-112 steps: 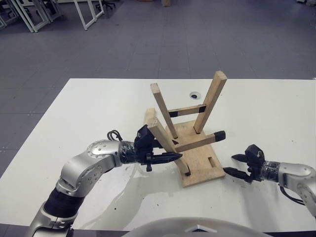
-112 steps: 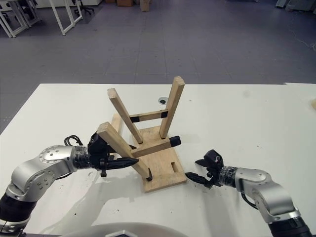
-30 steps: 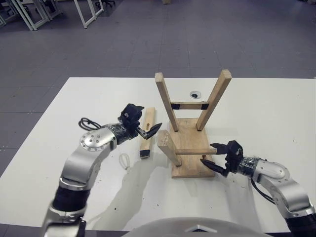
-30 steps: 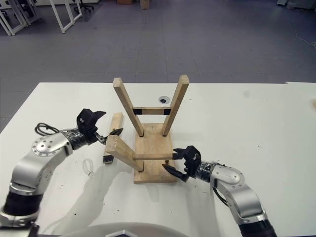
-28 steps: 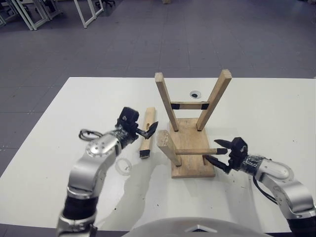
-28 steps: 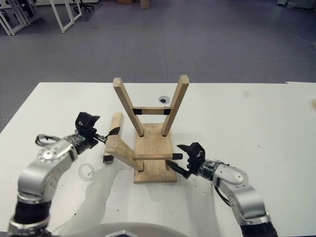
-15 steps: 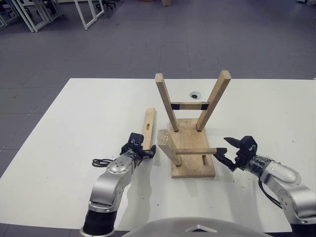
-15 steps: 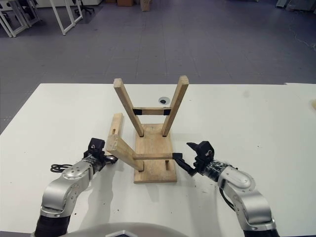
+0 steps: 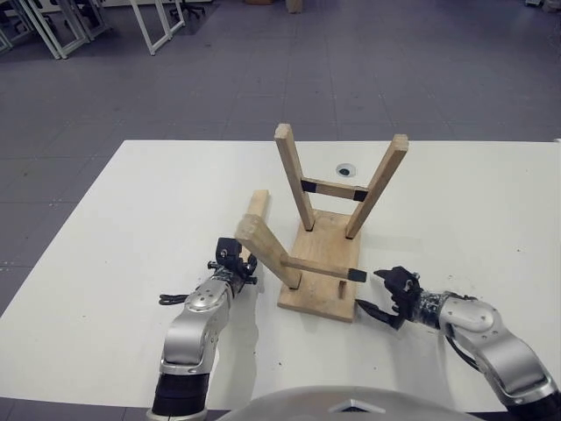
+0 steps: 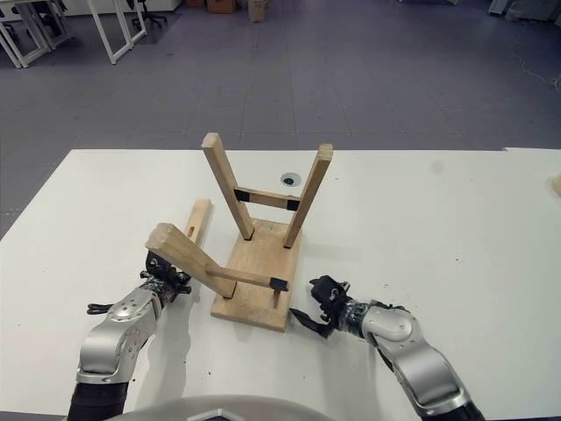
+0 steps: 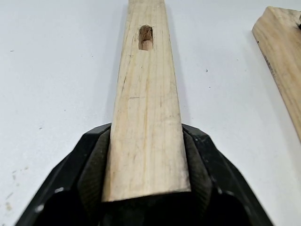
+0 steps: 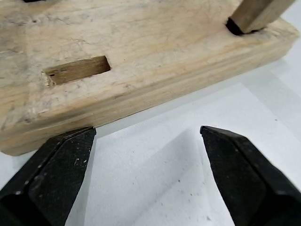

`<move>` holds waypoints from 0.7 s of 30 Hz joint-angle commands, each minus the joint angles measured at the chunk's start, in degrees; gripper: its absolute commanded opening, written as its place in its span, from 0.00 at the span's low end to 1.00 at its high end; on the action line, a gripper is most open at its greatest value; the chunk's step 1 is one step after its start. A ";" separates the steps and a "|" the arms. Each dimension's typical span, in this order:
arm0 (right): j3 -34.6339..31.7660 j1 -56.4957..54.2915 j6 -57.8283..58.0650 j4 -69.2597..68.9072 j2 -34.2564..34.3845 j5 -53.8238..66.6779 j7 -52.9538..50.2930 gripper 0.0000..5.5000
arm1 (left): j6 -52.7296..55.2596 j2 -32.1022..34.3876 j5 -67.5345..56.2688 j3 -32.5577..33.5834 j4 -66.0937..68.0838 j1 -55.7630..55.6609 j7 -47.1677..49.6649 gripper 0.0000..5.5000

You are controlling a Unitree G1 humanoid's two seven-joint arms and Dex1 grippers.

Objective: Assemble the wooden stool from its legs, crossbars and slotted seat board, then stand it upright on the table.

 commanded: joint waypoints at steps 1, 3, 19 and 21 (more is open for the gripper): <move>-4.75 -2.95 2.39 -0.13 2.94 2.40 -2.79 0.75 | -1.73 -0.46 -0.33 3.93 0.91 -2.31 1.29 0.37; -11.00 -3.43 3.96 0.06 2.41 5.28 -2.97 0.75 | -4.49 -0.16 -2.00 7.50 -0.31 -3.67 0.58 0.37; -27.11 -39.28 32.08 11.46 4.02 84.15 -15.15 0.75 | 22.93 26.05 -70.81 20.22 12.77 -36.27 -41.66 0.37; -25.01 -42.15 31.48 12.97 5.46 83.83 -15.76 0.75 | 22.79 25.48 -68.12 16.17 15.20 -38.98 -44.32 0.37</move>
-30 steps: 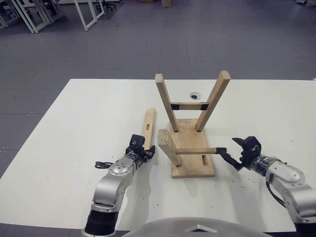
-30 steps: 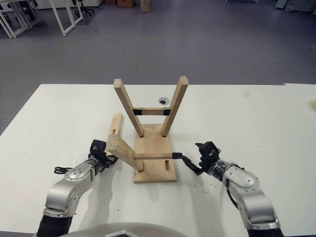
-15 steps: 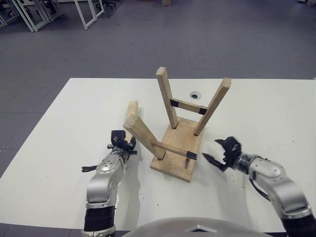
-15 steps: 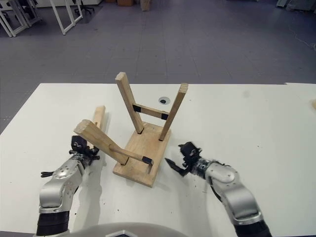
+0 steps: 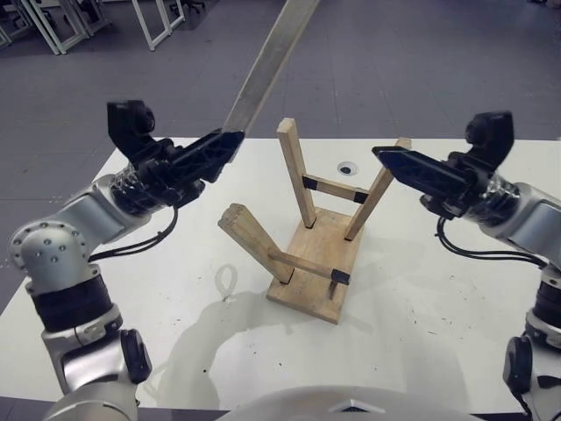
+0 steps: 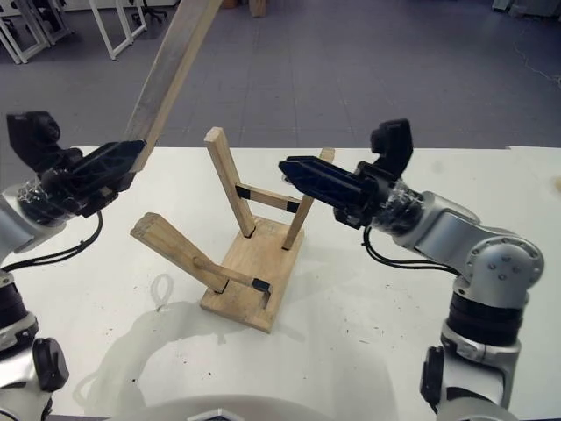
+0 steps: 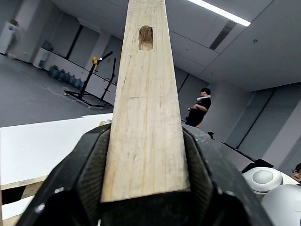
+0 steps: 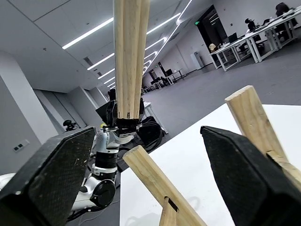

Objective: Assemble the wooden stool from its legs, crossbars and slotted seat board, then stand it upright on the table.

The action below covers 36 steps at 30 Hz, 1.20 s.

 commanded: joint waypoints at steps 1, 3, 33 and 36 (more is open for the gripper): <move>3.51 -5.76 -0.90 2.45 2.28 -0.54 -1.33 0.75 | 0.39 -0.32 4.18 -6.67 3.95 -5.35 -4.69 0.37; 4.45 -7.47 -1.59 3.52 3.23 -1.45 -1.28 0.75 | 0.23 -0.86 5.13 -8.50 4.95 -6.85 -6.49 0.37; 2.05 -12.31 -4.86 9.50 7.63 -3.43 -4.46 0.37 | -4.38 -3.04 17.86 -12.74 15.34 -12.68 -15.13 0.66; -0.67 -7.28 -3.49 5.44 1.63 -5.04 -2.45 0.37 | -3.87 -3.54 14.37 -6.85 15.16 -12.77 -10.58 0.75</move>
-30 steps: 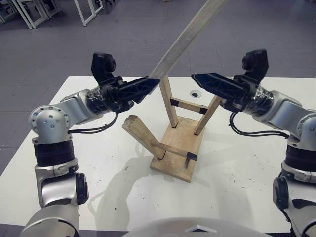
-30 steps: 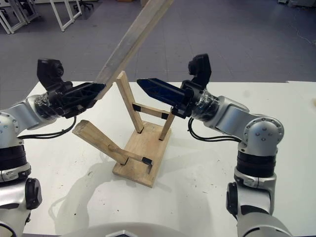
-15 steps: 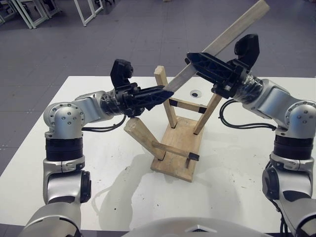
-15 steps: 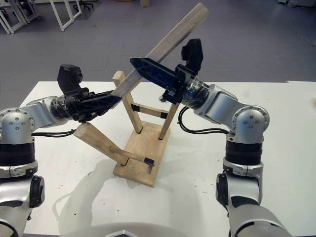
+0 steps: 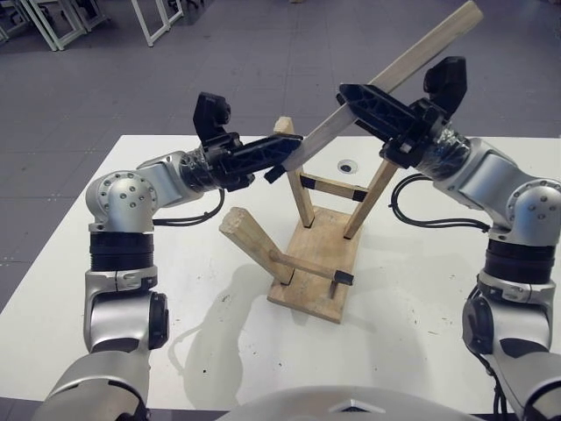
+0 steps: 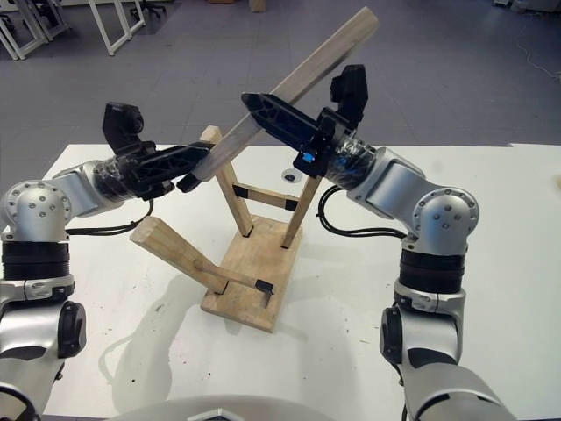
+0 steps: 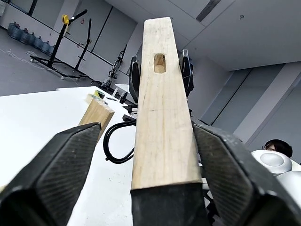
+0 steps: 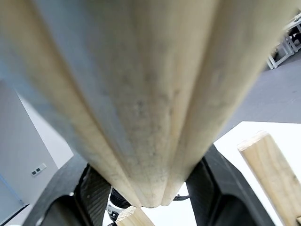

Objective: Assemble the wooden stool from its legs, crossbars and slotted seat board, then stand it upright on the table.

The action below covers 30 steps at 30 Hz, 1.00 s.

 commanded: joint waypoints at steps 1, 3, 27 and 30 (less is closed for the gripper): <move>-3.94 5.88 1.81 -5.54 -7.63 -2.15 1.79 0.37 | 0.86 0.13 -3.93 7.55 -0.41 -1.06 5.94 0.78; -5.97 9.26 2.27 -9.39 -11.30 -2.23 2.41 0.37 | -0.12 -0.26 -5.49 11.66 -3.93 1.50 11.16 0.84; 10.84 52.18 -56.99 -19.07 -13.77 -59.67 48.10 0.37 | -8.54 -5.13 -7.09 15.58 -20.65 17.31 35.88 0.85; 9.46 52.08 -55.62 -21.49 -14.57 -58.32 47.24 0.37 | -8.92 -5.09 -7.21 15.25 -20.92 18.20 35.86 0.85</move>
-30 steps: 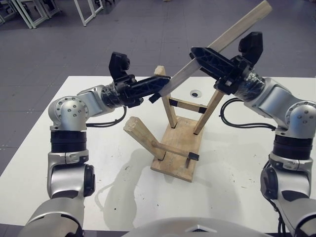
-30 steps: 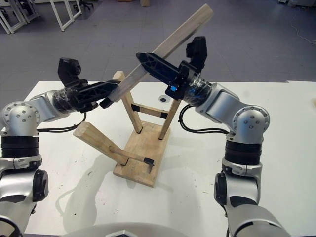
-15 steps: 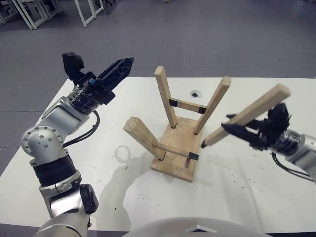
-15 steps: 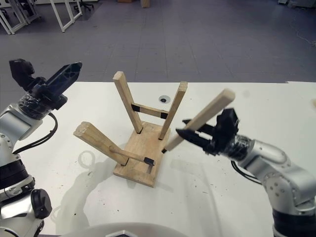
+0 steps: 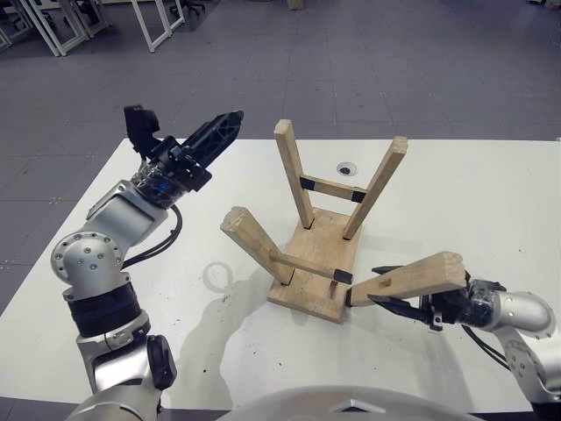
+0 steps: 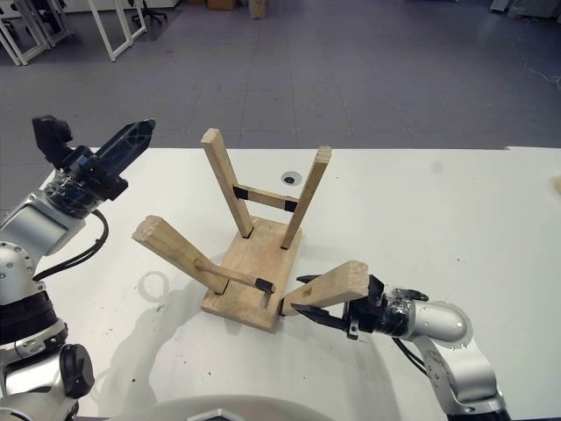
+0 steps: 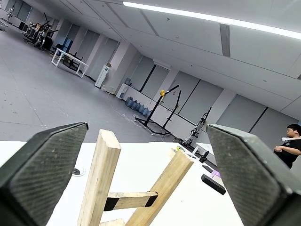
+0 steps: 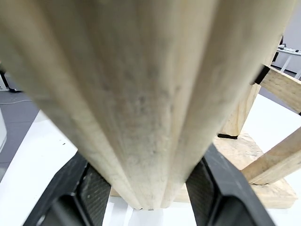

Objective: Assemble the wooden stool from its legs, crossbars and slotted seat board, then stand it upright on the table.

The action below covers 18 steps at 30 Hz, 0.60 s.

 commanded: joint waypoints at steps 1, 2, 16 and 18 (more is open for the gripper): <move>-1.27 -1.41 1.27 -4.07 -0.92 1.75 -1.15 0.37 | -0.61 0.06 0.21 -0.63 -0.31 1.60 0.56 0.85; -1.39 -1.58 1.74 -5.20 -0.97 2.17 -1.59 0.37 | -0.82 0.04 0.19 -0.67 -0.37 1.78 0.64 0.85; 5.43 3.29 -4.79 -0.80 3.69 -5.76 -5.10 0.37 | -1.98 -0.29 0.15 -2.39 0.63 0.64 0.85 0.85; 6.17 3.65 -6.96 1.52 4.14 -7.16 -5.52 0.37 | -2.10 -0.34 0.07 -2.57 0.61 0.60 1.01 0.85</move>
